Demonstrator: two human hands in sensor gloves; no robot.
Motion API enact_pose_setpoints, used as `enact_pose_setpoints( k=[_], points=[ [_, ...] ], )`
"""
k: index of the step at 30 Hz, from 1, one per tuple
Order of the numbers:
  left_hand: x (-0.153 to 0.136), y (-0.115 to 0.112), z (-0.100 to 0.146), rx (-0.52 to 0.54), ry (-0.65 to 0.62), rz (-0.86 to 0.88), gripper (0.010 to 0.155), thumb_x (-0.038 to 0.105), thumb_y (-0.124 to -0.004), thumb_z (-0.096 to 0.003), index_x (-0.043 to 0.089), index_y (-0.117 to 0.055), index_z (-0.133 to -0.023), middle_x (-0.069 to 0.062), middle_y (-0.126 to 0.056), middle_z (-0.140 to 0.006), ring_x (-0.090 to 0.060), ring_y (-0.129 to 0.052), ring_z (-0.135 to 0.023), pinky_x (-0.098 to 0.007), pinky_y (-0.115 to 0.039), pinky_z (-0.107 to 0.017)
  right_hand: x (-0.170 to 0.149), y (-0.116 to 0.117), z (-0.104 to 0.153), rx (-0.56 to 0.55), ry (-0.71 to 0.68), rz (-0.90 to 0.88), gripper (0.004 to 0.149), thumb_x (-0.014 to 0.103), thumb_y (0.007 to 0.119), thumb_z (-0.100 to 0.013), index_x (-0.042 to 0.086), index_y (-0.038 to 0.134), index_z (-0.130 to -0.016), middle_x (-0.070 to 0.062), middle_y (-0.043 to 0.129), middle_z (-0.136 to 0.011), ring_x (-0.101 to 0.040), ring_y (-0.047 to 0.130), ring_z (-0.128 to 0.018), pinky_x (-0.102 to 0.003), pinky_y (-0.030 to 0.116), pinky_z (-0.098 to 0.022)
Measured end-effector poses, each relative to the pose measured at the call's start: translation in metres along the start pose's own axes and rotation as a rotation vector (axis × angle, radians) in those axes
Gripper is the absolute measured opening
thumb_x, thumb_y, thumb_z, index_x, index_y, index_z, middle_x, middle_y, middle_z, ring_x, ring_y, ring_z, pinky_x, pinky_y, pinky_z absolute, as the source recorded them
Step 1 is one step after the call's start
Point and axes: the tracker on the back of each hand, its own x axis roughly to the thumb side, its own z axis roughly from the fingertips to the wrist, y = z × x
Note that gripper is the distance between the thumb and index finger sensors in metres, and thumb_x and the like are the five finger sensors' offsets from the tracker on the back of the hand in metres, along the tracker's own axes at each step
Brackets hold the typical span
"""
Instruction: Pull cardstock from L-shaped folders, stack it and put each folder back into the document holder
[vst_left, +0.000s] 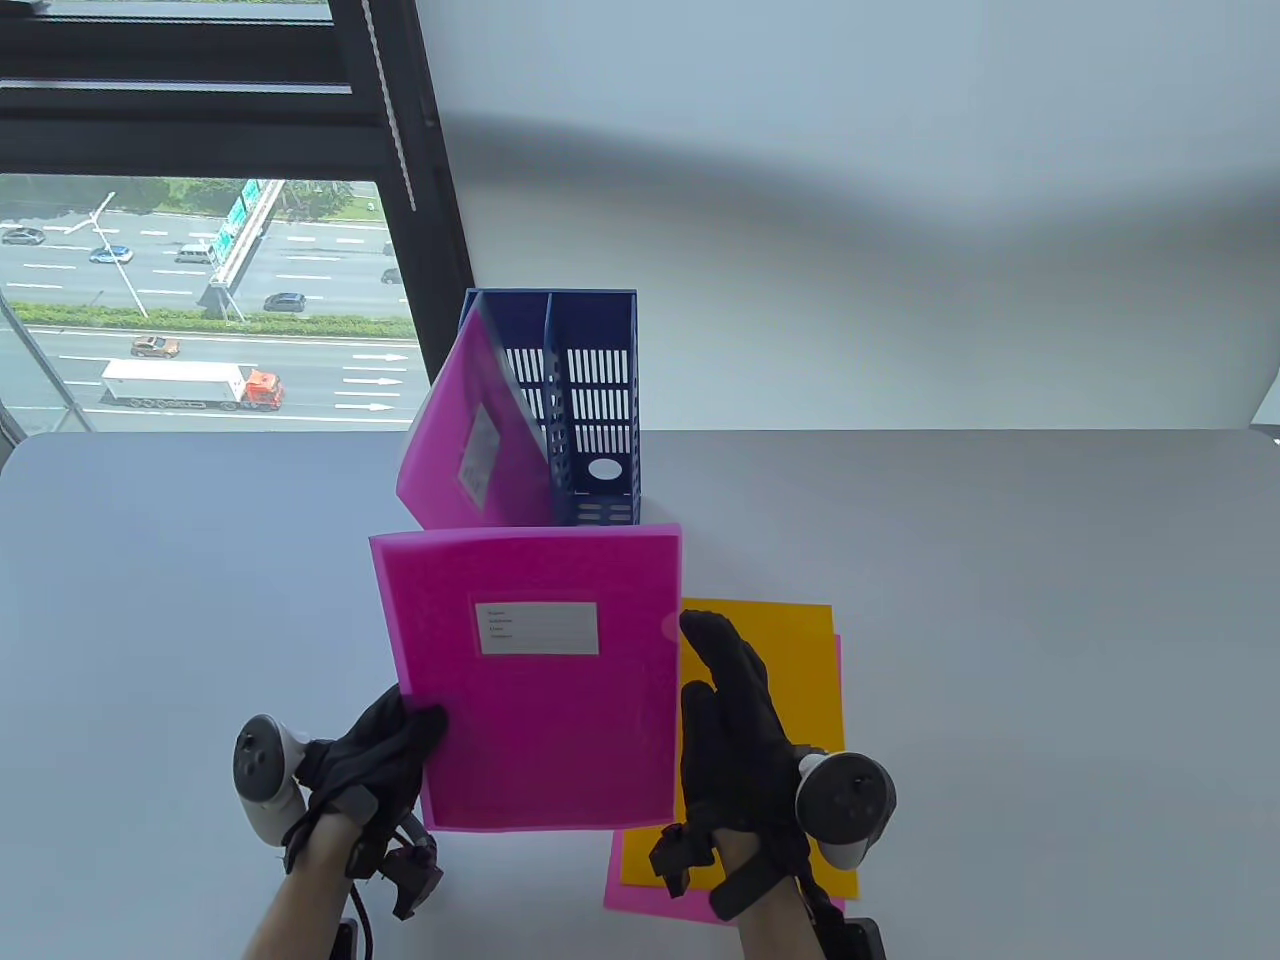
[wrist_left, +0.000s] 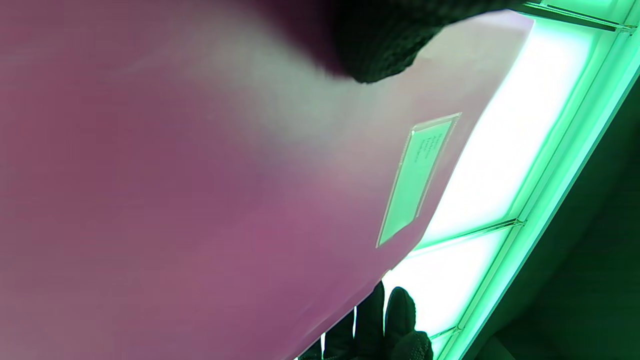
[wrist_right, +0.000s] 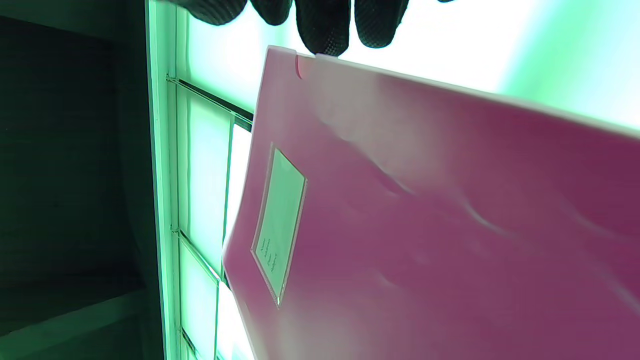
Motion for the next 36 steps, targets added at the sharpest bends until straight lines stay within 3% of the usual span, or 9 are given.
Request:
enact_pose_setpoints(
  k=[14,21,31,36],
  points=[
    [-0.001,-0.001,-0.001,-0.021,-0.012,0.004,0.043,0.036,-0.073,-0.0584,0.023,-0.077,-0.098,-0.002,-0.094,-0.082,-0.025,-0.107,-0.065,-0.050,-0.075,-0.065,-0.009,0.003,0.000,0.030,0.066,-0.084,0.060,0.062,0.057,-0.065,0.039,0.039,-0.117,0.008,0.046,-0.123,-0.023,0.049,-0.111,-0.053,0.034,-0.086],
    [-0.001,-0.001,-0.001,-0.033,-0.021,-0.002,0.042,0.036,-0.073,-0.0584,0.023,-0.077,-0.098,-0.002,-0.094,-0.081,-0.025,-0.107,-0.065,-0.050,-0.075,-0.065,-0.012,0.003,-0.001,0.036,0.115,-0.208,0.058,0.062,0.061,-0.065,0.038,0.046,-0.115,0.007,0.046,-0.123,-0.024,0.049,-0.111,-0.054,0.034,-0.085],
    [0.003,-0.001,-0.002,-0.057,-0.047,-0.024,0.042,0.037,-0.073,-0.0582,0.023,-0.078,-0.098,-0.002,-0.095,-0.081,-0.025,-0.107,-0.064,-0.050,-0.075,-0.065,-0.019,0.003,-0.005,0.116,0.197,-0.424,0.044,0.062,0.070,-0.063,0.033,0.077,-0.095,0.001,0.046,-0.121,-0.030,0.054,-0.106,-0.058,0.040,-0.081],
    [0.009,-0.001,-0.002,-0.073,-0.058,-0.068,0.042,0.037,-0.074,-0.0580,0.023,-0.079,-0.097,-0.002,-0.096,-0.080,-0.025,-0.108,-0.063,-0.051,-0.075,-0.065,-0.030,0.001,-0.006,0.129,0.275,-0.582,0.041,0.060,0.078,-0.061,0.028,0.087,-0.085,-0.002,0.059,-0.115,-0.029,0.076,-0.091,-0.060,0.053,-0.075]
  ],
)
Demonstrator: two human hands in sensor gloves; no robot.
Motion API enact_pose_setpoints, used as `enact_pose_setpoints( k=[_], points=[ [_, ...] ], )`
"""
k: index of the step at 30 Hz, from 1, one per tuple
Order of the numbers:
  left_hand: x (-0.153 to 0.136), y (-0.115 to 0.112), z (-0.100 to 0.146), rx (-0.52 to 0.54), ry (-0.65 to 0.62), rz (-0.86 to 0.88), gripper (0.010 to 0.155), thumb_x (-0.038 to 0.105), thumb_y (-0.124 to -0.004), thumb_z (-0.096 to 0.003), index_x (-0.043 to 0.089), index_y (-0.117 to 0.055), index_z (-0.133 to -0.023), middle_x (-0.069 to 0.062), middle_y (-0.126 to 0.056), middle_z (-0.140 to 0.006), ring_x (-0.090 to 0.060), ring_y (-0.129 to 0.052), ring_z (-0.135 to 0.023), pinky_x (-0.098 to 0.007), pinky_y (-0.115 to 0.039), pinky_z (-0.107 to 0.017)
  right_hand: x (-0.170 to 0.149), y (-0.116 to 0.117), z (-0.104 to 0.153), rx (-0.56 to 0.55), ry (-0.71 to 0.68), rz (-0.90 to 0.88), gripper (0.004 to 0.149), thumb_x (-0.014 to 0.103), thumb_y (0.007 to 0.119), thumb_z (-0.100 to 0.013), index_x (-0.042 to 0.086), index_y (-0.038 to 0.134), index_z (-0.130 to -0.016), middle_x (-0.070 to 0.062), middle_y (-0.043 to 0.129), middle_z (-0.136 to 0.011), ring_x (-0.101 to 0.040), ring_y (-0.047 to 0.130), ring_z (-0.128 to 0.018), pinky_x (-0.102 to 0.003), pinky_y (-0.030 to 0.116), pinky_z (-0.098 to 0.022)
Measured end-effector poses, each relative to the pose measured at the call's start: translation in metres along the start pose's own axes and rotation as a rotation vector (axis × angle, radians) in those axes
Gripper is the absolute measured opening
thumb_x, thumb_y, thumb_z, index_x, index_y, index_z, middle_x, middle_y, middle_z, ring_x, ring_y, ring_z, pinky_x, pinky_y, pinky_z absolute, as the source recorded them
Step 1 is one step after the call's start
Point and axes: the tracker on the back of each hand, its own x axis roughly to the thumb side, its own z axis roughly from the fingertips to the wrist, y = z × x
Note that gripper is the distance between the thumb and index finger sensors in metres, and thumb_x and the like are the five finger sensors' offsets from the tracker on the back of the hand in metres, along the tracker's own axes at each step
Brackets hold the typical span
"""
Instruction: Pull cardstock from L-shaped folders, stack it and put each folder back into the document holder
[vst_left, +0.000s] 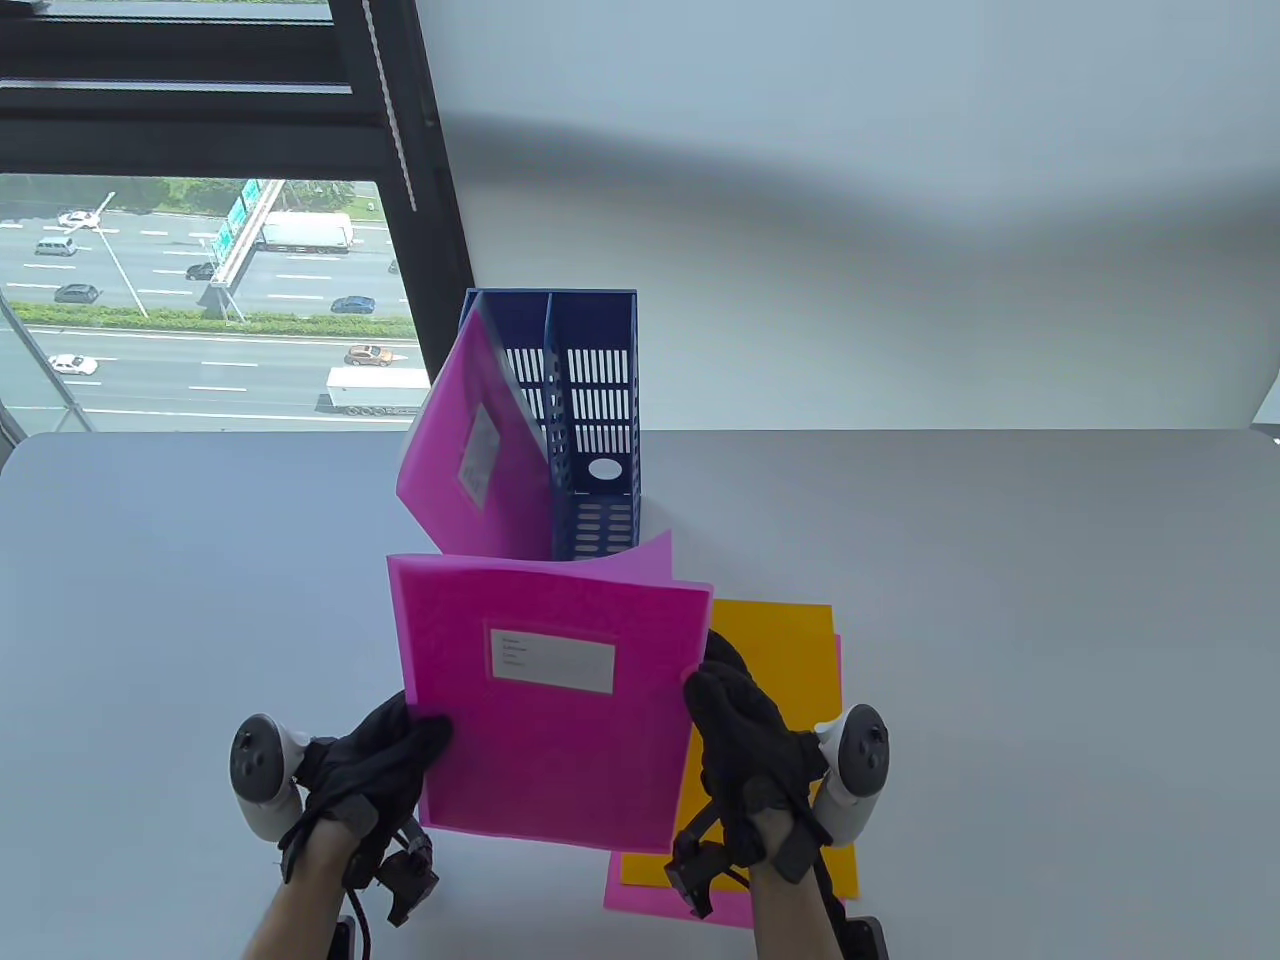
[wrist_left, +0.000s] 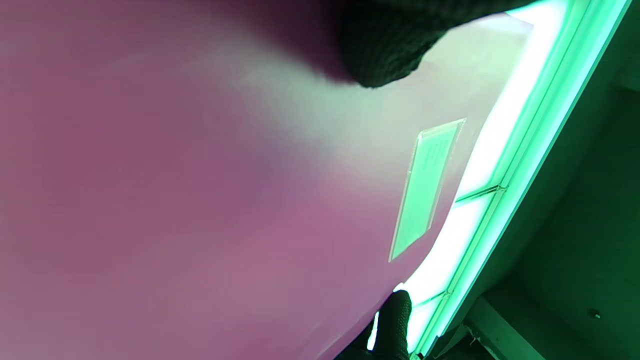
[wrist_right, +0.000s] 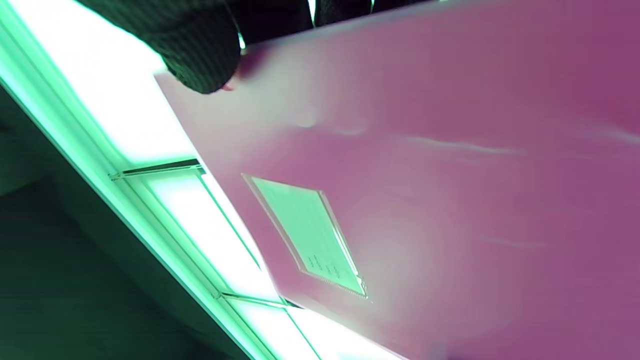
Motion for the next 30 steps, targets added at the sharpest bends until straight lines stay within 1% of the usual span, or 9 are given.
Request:
enact_pose_setpoints(
  k=[2,4,8,12,20,23,24,28,30],
  points=[
    [0.001,0.000,0.000,-0.008,-0.003,-0.013,0.042,0.037,-0.074,-0.0580,0.023,-0.079,-0.097,-0.002,-0.096,-0.080,-0.025,-0.108,-0.063,-0.051,-0.075,-0.065,-0.003,-0.003,-0.001,0.023,0.018,-0.025,0.040,0.059,0.079,-0.061,0.028,0.089,-0.083,-0.001,0.062,-0.112,-0.026,0.080,-0.086,-0.059,0.055,-0.075],
    [0.001,0.000,0.000,0.003,-0.010,-0.008,0.042,0.036,-0.074,-0.0578,0.022,-0.079,-0.097,-0.003,-0.096,-0.080,-0.027,-0.107,-0.063,-0.052,-0.074,-0.064,-0.006,-0.003,-0.003,0.080,0.040,-0.089,0.039,0.060,0.079,-0.060,0.028,0.089,-0.082,0.003,0.079,-0.100,-0.023,0.086,-0.080,-0.058,0.057,-0.073],
    [0.000,0.001,0.000,-0.003,-0.001,-0.006,0.042,0.037,-0.074,-0.0578,0.022,-0.080,-0.097,-0.002,-0.096,-0.079,-0.026,-0.108,-0.061,-0.052,-0.075,-0.064,-0.013,0.000,-0.004,0.148,0.101,-0.217,0.039,0.059,0.082,-0.060,0.026,0.092,-0.079,0.001,0.083,-0.097,-0.024,0.089,-0.076,-0.057,0.058,-0.073],
    [0.001,0.001,0.000,-0.006,-0.001,-0.013,0.042,0.037,-0.074,-0.0578,0.022,-0.080,-0.096,-0.002,-0.096,-0.078,-0.025,-0.108,-0.060,-0.052,-0.075,-0.064,-0.020,0.001,-0.005,0.282,0.169,-0.301,0.041,0.061,0.080,-0.060,0.027,0.090,-0.082,0.002,0.081,-0.100,-0.025,0.087,-0.080,-0.058,0.056,-0.074],
    [0.001,-0.001,0.000,-0.027,-0.003,0.013,0.042,0.038,-0.074,-0.0580,0.022,-0.080,-0.096,-0.002,-0.097,-0.078,-0.025,-0.108,-0.059,-0.051,-0.075,-0.064,-0.023,0.005,-0.006,0.333,0.184,-0.353,0.040,0.060,0.080,-0.061,0.028,0.091,-0.082,0.002,0.084,-0.098,-0.025,0.089,-0.077,-0.057,0.056,-0.074],
    [0.002,0.000,0.001,-0.012,0.001,0.015,0.042,0.038,-0.074,-0.0582,0.022,-0.080,-0.096,-0.002,-0.097,-0.078,-0.025,-0.108,-0.060,-0.051,-0.075,-0.065,-0.019,0.002,-0.006,0.237,0.129,-0.254,0.039,0.060,0.078,-0.061,0.030,0.089,-0.084,0.003,0.081,-0.100,-0.023,0.087,-0.079,-0.056,0.054,-0.076],
    [0.002,0.000,0.001,-0.002,0.001,0.017,0.042,0.038,-0.074,-0.0581,0.022,-0.080,-0.096,-0.002,-0.096,-0.078,-0.025,-0.108,-0.060,-0.051,-0.075,-0.065,-0.017,0.001,-0.006,0.221,0.117,-0.218,0.038,0.058,0.078,-0.062,0.031,0.086,-0.087,0.003,0.078,-0.102,-0.023,0.086,-0.082,-0.056,0.053,-0.077],
    [0.003,0.001,0.001,0.021,0.002,0.018,0.042,0.038,-0.074,-0.0583,0.021,-0.080,-0.096,-0.002,-0.096,-0.078,-0.025,-0.108,-0.061,-0.050,-0.075,-0.065,-0.006,0.000,-0.005,0.154,0.061,-0.048,0.037,0.048,0.080,-0.064,0.035,0.076,-0.098,0.002,0.071,-0.109,-0.022,0.083,-0.088,-0.056,0.050,-0.079],
    [0.003,0.002,0.002,0.035,0.003,0.017,0.042,0.038,-0.074,-0.0583,0.021,-0.080,-0.096,-0.002,-0.096,-0.078,-0.025,-0.108,-0.061,-0.049,-0.075,-0.065,0.000,0.000,-0.004,0.097,0.032,0.067,0.038,0.042,0.083,-0.063,0.038,0.074,-0.099,0.002,0.071,-0.109,-0.020,0.085,-0.088,-0.055,0.051,-0.079]
  ],
)
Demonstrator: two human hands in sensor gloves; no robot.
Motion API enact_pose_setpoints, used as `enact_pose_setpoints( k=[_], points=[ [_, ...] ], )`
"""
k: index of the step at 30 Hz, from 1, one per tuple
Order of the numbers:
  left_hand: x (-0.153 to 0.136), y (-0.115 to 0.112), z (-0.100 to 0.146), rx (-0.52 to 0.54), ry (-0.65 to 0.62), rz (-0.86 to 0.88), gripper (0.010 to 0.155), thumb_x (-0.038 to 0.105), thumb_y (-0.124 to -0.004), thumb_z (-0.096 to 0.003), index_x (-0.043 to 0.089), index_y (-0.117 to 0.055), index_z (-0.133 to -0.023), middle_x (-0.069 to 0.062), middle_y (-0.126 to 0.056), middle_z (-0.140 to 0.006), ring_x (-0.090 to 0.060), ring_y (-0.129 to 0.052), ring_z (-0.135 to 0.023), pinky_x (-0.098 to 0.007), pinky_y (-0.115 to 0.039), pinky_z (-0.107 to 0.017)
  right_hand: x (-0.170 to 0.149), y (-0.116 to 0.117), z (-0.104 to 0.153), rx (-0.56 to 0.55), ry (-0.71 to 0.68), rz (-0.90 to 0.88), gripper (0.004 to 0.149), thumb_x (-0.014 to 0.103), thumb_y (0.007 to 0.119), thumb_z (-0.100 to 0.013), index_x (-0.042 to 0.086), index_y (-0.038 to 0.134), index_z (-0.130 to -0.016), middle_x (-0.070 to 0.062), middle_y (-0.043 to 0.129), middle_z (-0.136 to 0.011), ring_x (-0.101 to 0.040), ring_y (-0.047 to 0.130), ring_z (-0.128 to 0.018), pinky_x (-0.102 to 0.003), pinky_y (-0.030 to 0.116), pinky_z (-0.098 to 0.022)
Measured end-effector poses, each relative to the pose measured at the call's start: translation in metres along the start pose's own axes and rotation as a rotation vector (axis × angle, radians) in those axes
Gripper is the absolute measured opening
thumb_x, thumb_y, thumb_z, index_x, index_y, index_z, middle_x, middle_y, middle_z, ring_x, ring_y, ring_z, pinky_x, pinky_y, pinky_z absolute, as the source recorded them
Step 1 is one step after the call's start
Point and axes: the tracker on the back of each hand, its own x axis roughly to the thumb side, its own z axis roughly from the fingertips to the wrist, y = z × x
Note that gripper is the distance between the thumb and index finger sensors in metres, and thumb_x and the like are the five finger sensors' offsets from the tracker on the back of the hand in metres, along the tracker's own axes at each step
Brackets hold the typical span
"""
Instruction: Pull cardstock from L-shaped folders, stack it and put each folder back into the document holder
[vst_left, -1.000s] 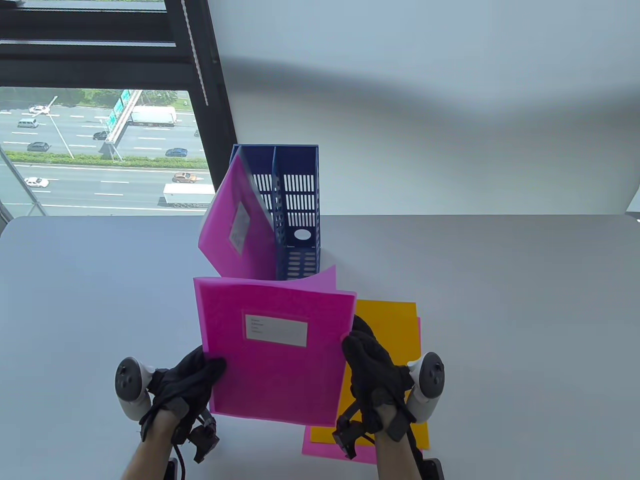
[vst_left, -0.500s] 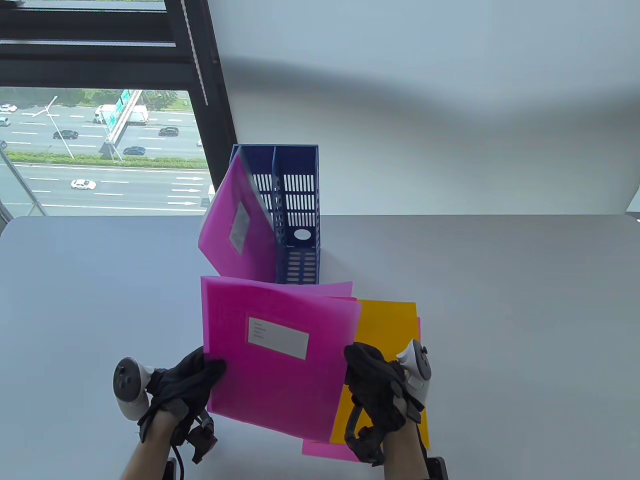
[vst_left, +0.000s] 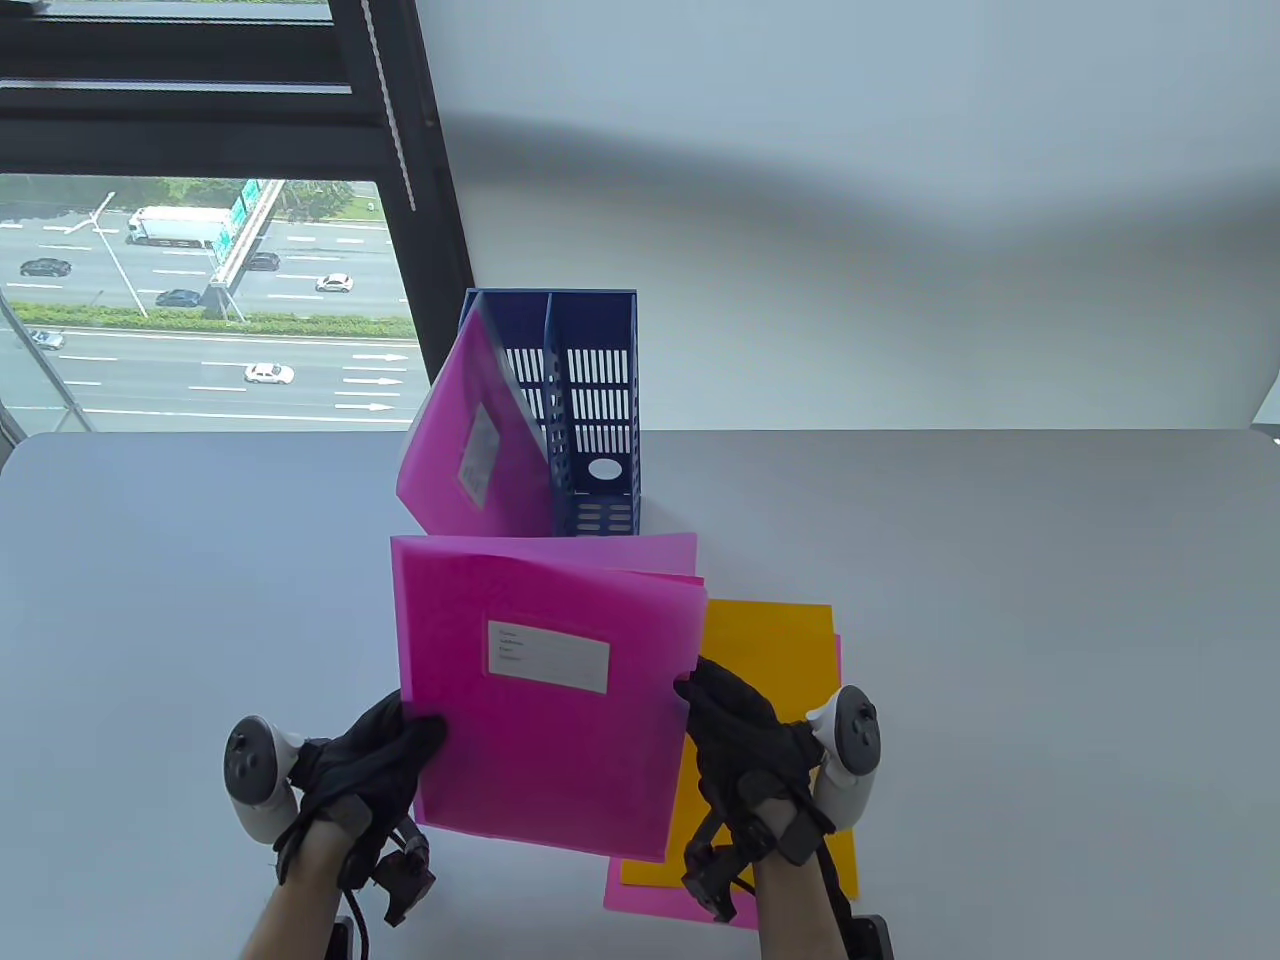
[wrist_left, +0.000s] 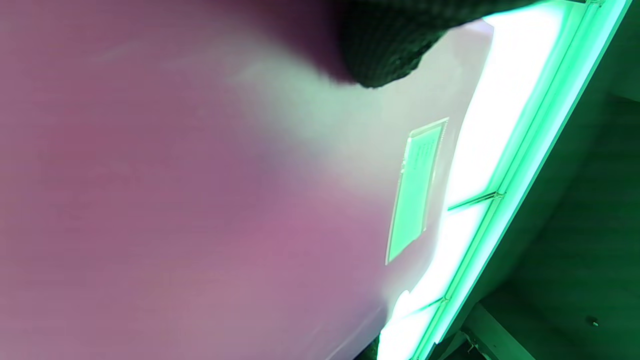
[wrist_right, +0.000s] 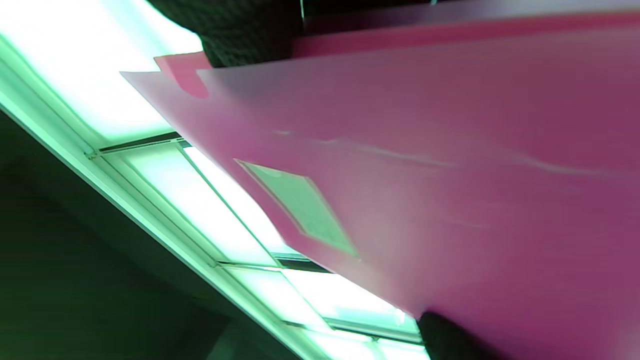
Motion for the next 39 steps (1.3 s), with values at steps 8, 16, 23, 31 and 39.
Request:
enact_pose_setpoints(
  k=[8,16,23,31,39],
  points=[
    [0.000,0.001,0.002,0.043,0.014,-0.028,0.042,0.039,-0.073,-0.0587,0.020,-0.080,-0.096,0.000,-0.096,-0.078,-0.024,-0.108,-0.061,-0.049,-0.076,-0.065,0.016,0.005,0.009,-0.230,-0.126,0.422,0.037,0.041,0.090,-0.058,0.040,0.079,-0.093,0.003,0.078,-0.104,-0.016,0.091,-0.081,-0.052,0.054,-0.079],
    [0.000,0.002,0.003,0.068,0.025,-0.057,0.042,0.039,-0.073,-0.0588,0.019,-0.080,-0.096,-0.003,-0.096,-0.078,-0.025,-0.108,-0.061,-0.049,-0.075,-0.065,0.016,0.011,0.010,-0.260,-0.147,0.527,0.035,0.043,0.086,-0.060,0.037,0.080,-0.094,0.001,0.080,-0.103,-0.016,0.092,-0.078,-0.050,0.055,-0.079],
    [0.003,0.001,0.003,0.056,0.017,-0.069,0.042,0.038,-0.073,-0.0588,0.019,-0.080,-0.095,-0.002,-0.096,-0.079,-0.026,-0.107,-0.062,-0.050,-0.074,-0.065,0.012,0.012,0.010,-0.283,-0.133,0.560,0.035,0.040,0.071,-0.063,0.035,0.073,-0.098,-0.003,0.075,-0.105,-0.019,0.092,-0.079,-0.051,0.056,-0.078],
    [0.004,0.001,0.003,0.046,0.012,-0.095,0.042,0.038,-0.073,-0.0588,0.019,-0.080,-0.095,-0.002,-0.095,-0.079,-0.026,-0.107,-0.062,-0.051,-0.074,-0.065,0.013,0.007,0.016,-0.409,-0.156,0.621,0.036,0.040,0.068,-0.064,0.033,0.070,-0.098,-0.004,0.078,-0.101,-0.017,0.099,-0.068,-0.047,0.063,-0.075],
    [0.004,0.006,0.005,0.071,0.019,-0.109,0.042,0.038,-0.073,-0.0588,0.020,-0.080,-0.095,-0.001,-0.095,-0.079,-0.025,-0.107,-0.062,-0.050,-0.074,-0.065,0.018,-0.018,0.025,-0.596,-0.193,0.695,0.036,0.039,0.070,-0.063,0.031,0.072,-0.098,-0.003,0.085,-0.092,-0.012,0.098,-0.049,-0.043,0.068,-0.070]
  ],
)
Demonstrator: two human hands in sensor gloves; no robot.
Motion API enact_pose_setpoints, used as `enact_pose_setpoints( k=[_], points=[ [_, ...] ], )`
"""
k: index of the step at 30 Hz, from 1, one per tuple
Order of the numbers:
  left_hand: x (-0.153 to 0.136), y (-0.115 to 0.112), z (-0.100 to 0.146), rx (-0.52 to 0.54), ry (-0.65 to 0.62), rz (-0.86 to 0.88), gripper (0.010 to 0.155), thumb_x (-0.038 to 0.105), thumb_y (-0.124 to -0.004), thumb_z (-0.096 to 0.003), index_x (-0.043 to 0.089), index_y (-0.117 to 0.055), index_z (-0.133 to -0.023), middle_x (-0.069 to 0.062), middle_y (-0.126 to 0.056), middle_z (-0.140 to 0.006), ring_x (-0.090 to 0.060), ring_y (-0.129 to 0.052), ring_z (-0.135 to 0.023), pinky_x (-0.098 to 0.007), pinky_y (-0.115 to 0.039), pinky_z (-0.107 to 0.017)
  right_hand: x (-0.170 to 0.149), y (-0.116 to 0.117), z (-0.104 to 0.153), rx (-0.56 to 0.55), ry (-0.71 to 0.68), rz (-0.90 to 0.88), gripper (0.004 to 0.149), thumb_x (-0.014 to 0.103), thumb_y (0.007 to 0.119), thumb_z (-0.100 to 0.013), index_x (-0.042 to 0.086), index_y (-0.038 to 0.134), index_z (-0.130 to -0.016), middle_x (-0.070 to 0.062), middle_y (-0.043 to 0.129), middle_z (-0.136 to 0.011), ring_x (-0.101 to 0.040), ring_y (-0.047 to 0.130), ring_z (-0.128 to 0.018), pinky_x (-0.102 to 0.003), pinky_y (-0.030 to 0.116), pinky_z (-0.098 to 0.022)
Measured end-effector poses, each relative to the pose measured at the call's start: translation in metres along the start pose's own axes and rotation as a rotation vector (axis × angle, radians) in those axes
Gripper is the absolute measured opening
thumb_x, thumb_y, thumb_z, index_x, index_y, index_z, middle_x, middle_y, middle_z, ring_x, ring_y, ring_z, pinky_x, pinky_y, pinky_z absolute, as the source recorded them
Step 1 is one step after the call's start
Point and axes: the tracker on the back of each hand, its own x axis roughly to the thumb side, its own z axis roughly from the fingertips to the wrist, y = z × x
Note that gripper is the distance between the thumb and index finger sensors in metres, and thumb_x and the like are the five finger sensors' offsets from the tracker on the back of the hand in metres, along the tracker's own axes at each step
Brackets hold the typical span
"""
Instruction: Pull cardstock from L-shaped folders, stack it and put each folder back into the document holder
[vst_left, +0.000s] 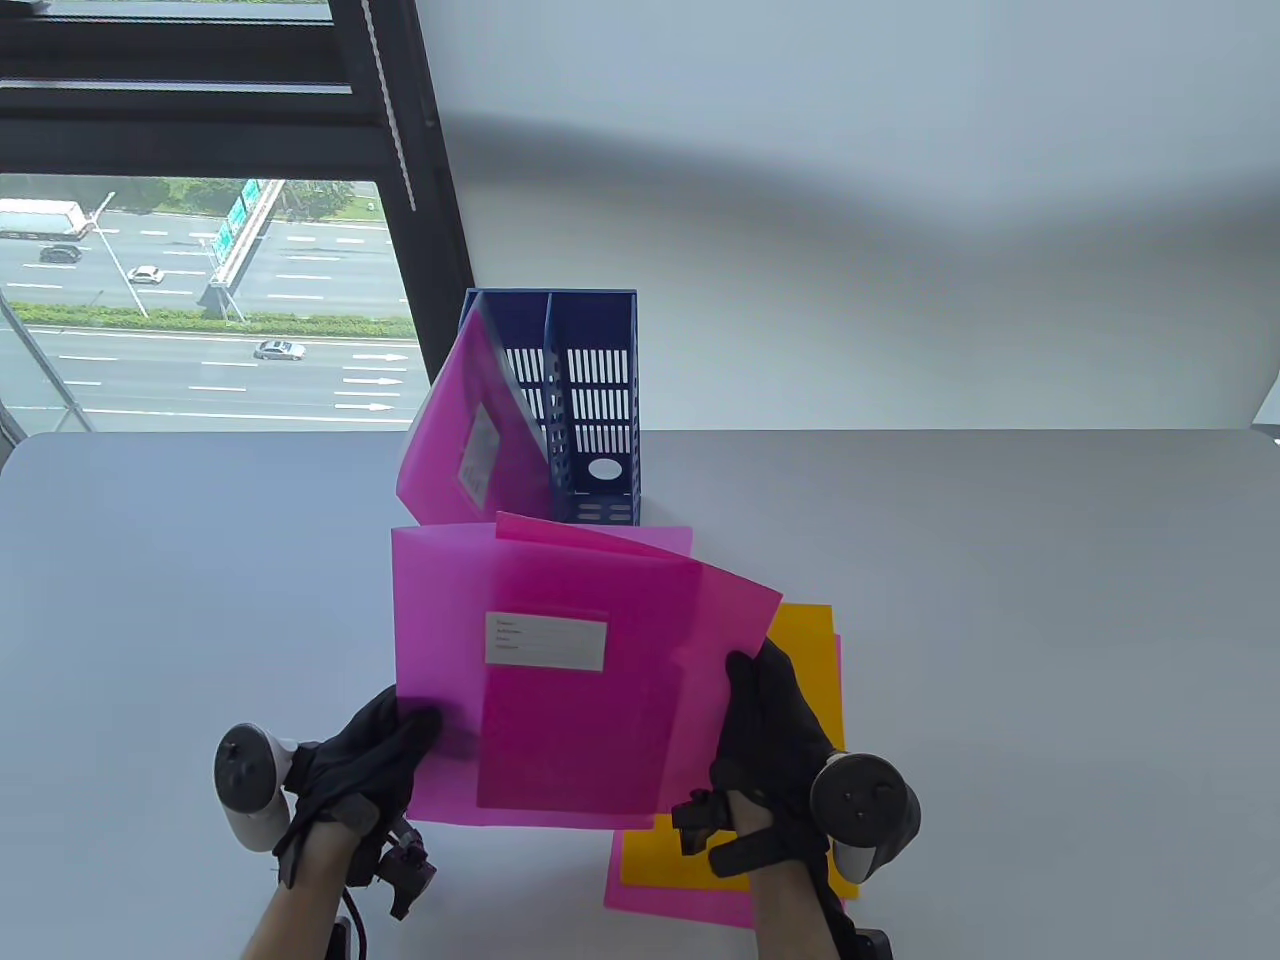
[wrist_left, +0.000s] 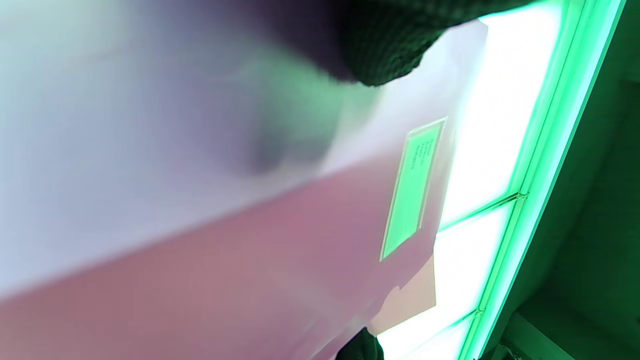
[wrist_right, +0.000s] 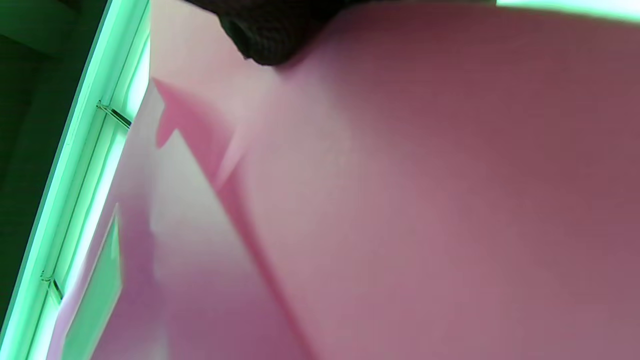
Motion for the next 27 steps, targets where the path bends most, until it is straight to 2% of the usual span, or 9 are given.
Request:
enact_pose_setpoints(
  k=[10,15,20,22,27],
  points=[
    [0.000,0.012,0.004,0.060,0.000,0.022,0.042,0.038,-0.073,-0.0587,0.019,-0.080,-0.095,-0.001,-0.096,-0.078,-0.026,-0.107,-0.061,-0.051,-0.075,-0.065,-0.002,-0.034,-0.009,-0.157,-0.035,0.186,0.038,0.038,0.075,-0.061,0.026,0.075,-0.097,-0.004,0.090,-0.083,-0.012,0.094,-0.039,-0.043,0.066,-0.069],
    [0.001,0.021,0.006,0.113,-0.004,0.038,0.042,0.037,-0.074,-0.0585,0.018,-0.080,-0.095,-0.002,-0.096,-0.078,-0.026,-0.107,-0.060,-0.051,-0.074,-0.065,-0.011,-0.059,-0.014,-0.217,0.027,0.305,0.039,0.036,0.078,-0.060,0.024,0.077,-0.097,-0.004,0.094,-0.078,-0.009,0.092,-0.029,-0.042,0.072,-0.064],
    [0.001,0.028,0.008,0.144,-0.002,0.043,0.042,0.038,-0.074,-0.0585,0.018,-0.081,-0.095,-0.002,-0.096,-0.078,-0.026,-0.107,-0.060,-0.052,-0.074,-0.065,-0.027,-0.070,-0.020,-0.156,0.225,0.376,0.041,0.034,0.080,-0.059,0.020,0.078,-0.097,-0.005,0.095,-0.074,-0.008,0.092,-0.023,-0.042,0.076,-0.059],
    [0.002,0.029,0.008,0.149,-0.005,0.047,0.042,0.038,-0.074,-0.0584,0.018,-0.081,-0.095,-0.002,-0.096,-0.078,-0.026,-0.107,-0.059,-0.052,-0.074,-0.065,-0.037,-0.073,-0.022,-0.091,0.301,0.436,0.043,0.034,0.080,-0.059,0.020,0.076,-0.099,-0.004,0.095,-0.075,-0.008,0.092,-0.023,-0.042,0.076,-0.059],
    [0.004,0.037,0.010,0.164,-0.013,0.044,0.042,0.038,-0.074,-0.0584,0.019,-0.081,-0.095,-0.002,-0.096,-0.077,-0.026,-0.107,-0.059,-0.052,-0.074,-0.065,-0.054,-0.080,-0.023,-0.090,0.390,0.395,0.045,0.034,0.080,-0.059,0.019,0.074,-0.101,-0.004,0.095,-0.075,-0.008,0.093,-0.022,-0.041,0.076,-0.058]
  ],
)
